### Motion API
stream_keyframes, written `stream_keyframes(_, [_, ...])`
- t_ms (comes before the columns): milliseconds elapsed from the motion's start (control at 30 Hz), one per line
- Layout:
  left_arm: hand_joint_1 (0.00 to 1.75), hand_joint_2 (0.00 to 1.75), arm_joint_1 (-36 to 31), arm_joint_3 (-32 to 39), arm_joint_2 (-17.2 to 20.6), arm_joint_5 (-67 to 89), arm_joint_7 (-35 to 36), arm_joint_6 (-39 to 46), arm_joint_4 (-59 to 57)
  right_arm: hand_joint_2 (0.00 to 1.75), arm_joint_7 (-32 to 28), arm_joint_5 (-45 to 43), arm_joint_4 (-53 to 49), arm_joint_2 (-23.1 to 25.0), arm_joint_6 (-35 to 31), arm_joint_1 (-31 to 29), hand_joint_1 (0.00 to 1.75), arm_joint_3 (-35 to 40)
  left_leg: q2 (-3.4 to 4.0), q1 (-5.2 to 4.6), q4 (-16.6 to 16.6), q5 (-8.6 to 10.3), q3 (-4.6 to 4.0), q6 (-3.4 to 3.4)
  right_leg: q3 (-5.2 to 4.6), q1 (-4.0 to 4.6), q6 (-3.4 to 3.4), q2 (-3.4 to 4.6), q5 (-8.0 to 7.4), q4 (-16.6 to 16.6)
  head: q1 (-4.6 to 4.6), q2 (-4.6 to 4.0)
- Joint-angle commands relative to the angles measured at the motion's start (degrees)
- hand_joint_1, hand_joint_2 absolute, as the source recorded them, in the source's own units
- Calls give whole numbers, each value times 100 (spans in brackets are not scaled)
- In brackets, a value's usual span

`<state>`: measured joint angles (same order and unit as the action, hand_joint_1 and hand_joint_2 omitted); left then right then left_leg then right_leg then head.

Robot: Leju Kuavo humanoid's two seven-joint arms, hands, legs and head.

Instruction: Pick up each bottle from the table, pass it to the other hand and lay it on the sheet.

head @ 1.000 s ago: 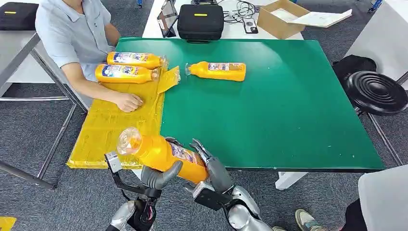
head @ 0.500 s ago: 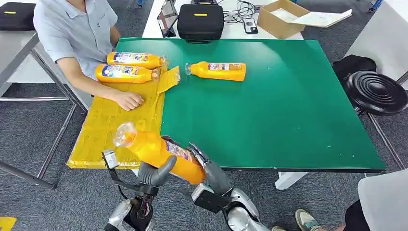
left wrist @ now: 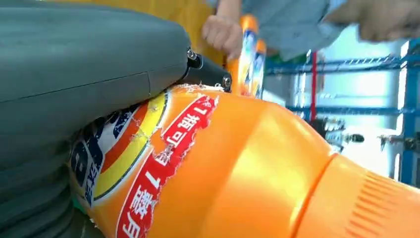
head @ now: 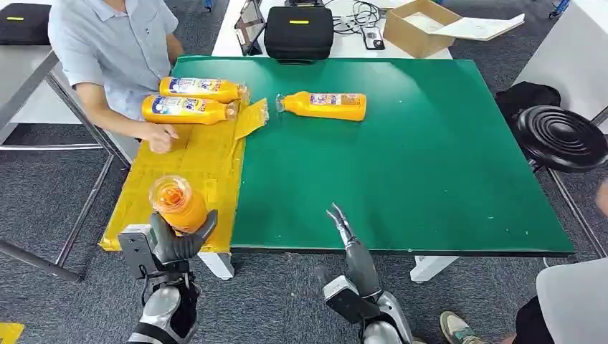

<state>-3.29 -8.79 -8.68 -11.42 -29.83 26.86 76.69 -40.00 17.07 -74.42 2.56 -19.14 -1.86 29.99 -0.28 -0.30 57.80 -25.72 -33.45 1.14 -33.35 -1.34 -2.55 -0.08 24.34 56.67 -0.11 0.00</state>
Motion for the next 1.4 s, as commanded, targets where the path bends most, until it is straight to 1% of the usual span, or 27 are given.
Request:
stream_keyframes(33, [175,175,-785,228,436,1432,58,570,-444,0,0,-89,-594,-172,54,32,0,-228,-7,3,2,3,-3,-5,-1,3,8,-10,0,2,0,0])
stream_keyframes(67, [175,175,-1009,67,563,2192,110,895,-774,0,0,-97,-573,-181,64,4,0,-142,-15,14,6,3,2,-11,10,15,17,-19,1,0,2,0])
stream_keyframes(100, [175,175,-1135,-31,620,2642,168,1094,-982,0,0,-121,-553,-179,71,-14,0,-102,-19,15,6,3,2,-12,12,16,18,-21,1,-1,0,0])
stream_keyframes(133, [175,175,-1396,-137,641,3345,356,1307,-1381,0,0,-219,-530,-176,67,-67,0,-18,-22,11,0,7,5,-10,14,12,16,-20,-2,-5,2,0])
stream_keyframes(200, [175,175,-1396,-137,641,3345,356,1307,-1381,0,0,-219,-530,-176,67,-67,0,-18,-23,13,-2,9,9,-13,18,14,19,-22,-3,-7,2,0])
stream_keyframes(233, [175,175,-1561,-162,633,3703,434,1314,-1683,0,0,-281,-509,-188,115,-107,0,51,-16,8,-4,8,9,-10,16,9,14,-14,-2,-6,0,0])
stream_keyframes(267, [175,175,-1833,-365,699,4483,811,1314,-2262,0,0,-319,-477,-188,118,-155,0,101,-12,11,-1,5,10,-11,18,12,17,-11,-1,-5,0,0])
stream_keyframes(300, [175,175,-1978,-479,739,4925,1030,1314,-2536,0,0,-354,-476,-201,146,-177,0,136,-11,12,-1,5,13,-11,22,13,17,-10,-2,-6,0,0])
stream_keyframes(333, [175,175,-2330,-685,777,5788,1447,1314,-3155,0,0,-419,-429,-190,216,-263,0,210,-14,6,-3,7,10,-7,17,6,12,-13,-2,-3,0,0])
stream_keyframes(367, [175,175,-2584,-872,806,6710,1720,1283,-3649,0,0,-469,-405,-183,288,-336,0,295,-21,4,-5,10,13,-7,19,4,12,-21,-1,-3,0,0])
stream_keyframes(433, [175,175,-2961,-863,698,6733,1782,851,-4395,0,0,-552,-308,-111,401,-426,0,352,-34,6,-1,13,10,-7,20,7,12,-31,-1,-2,2,0])
stream_keyframes(467, [175,175,-3069,-922,694,6856,1874,768,-4594,0,0,-549,-271,-85,424,-450,0,366,-34,3,-1,12,8,-6,17,4,10,-26,-2,-1,0,0])
stream_keyframes(567, [175,175,-3485,-991,623,7135,2392,313,-5261,0,0,-557,-154,23,527,-468,0,399,-22,14,3,8,13,-11,24,15,18,-17,-4,-3,2,0])
stream_keyframes(667, [175,175,-3485,-991,623,7135,2392,313,-5261,0,0,-557,-154,23,527,-468,0,399,-1,16,5,2,13,-11,20,17,18,-1,-2,0,2,0])
stream_keyframes(733, [175,175,-3485,-991,623,7135,2392,313,-5261,0,0,-557,-154,23,527,-468,0,399,-3,6,0,6,8,-6,11,6,10,-5,-2,2,0,0])
stream_keyframes(767, [175,175,-3485,-991,623,7135,2392,313,-5261,0,0,-557,-154,23,527,-468,0,399,-2,16,5,-1,16,-12,22,17,18,-3,1,0,0,0])
stream_keyframes(867, [175,175,-3485,-991,623,7135,2392,313,-5261,0,0,-557,-154,23,527,-468,0,399,1,16,6,-1,12,-9,20,17,15,1,-1,-1,0,0])
stream_keyframes(967, [175,175,-3485,-991,623,7135,2392,313,-5261,0,0,-557,-154,23,527,-468,0,399,-1,5,2,6,0,-4,4,5,7,0,-3,4,0,0])
stream_keyframes(1133, [175,175,-3485,-991,623,7135,2392,313,-5261,0,0,-557,-154,23,527,-468,0,399,3,15,7,2,5,-10,13,16,17,3,-4,2,0,0])
stream_keyframes(1167, [175,175,-3666,-1063,615,7302,2812,-84,-5509,0,0,-565,-122,27,552,-454,0,368,1,11,5,3,1,-8,8,11,13,1,-3,3,0,0])
stream_keyframes(1200, [175,175,-3762,-1151,623,7462,3050,-249,-5613,0,0,-561,-109,41,558,-454,0,351,1,16,6,1,6,-11,15,17,18,1,-2,2,0,0])
stream_keyframes(1233, [175,175,-3797,-1125,617,7468,3157,-260,-5636,0,0,-566,-94,50,578,-458,0,346,-6,13,6,4,-1,-8,9,13,14,-6,-2,4,0,0])
stream_keyframes(1267, [175,175,-3865,-1171,649,7697,3516,-47,-5764,0,0,-565,-37,91,630,-482,0,346,-9,21,13,0,2,-13,15,22,20,-9,0,6,0,0])
stream_keyframes(1333, [175,175,-3925,-1002,633,7575,3651,-274,-5920,0,0,-570,11,126,638,-502,0,351,-1,15,6,2,5,-10,13,15,16,0,-2,2,2,0])
stream_keyframes(1400, [175,175,-3911,-569,574,7122,3482,-595,-5999,0,0,-593,98,166,644,-521,0,362,5,8,2,3,4,-6,8,8,10,5,-3,3,0,0])
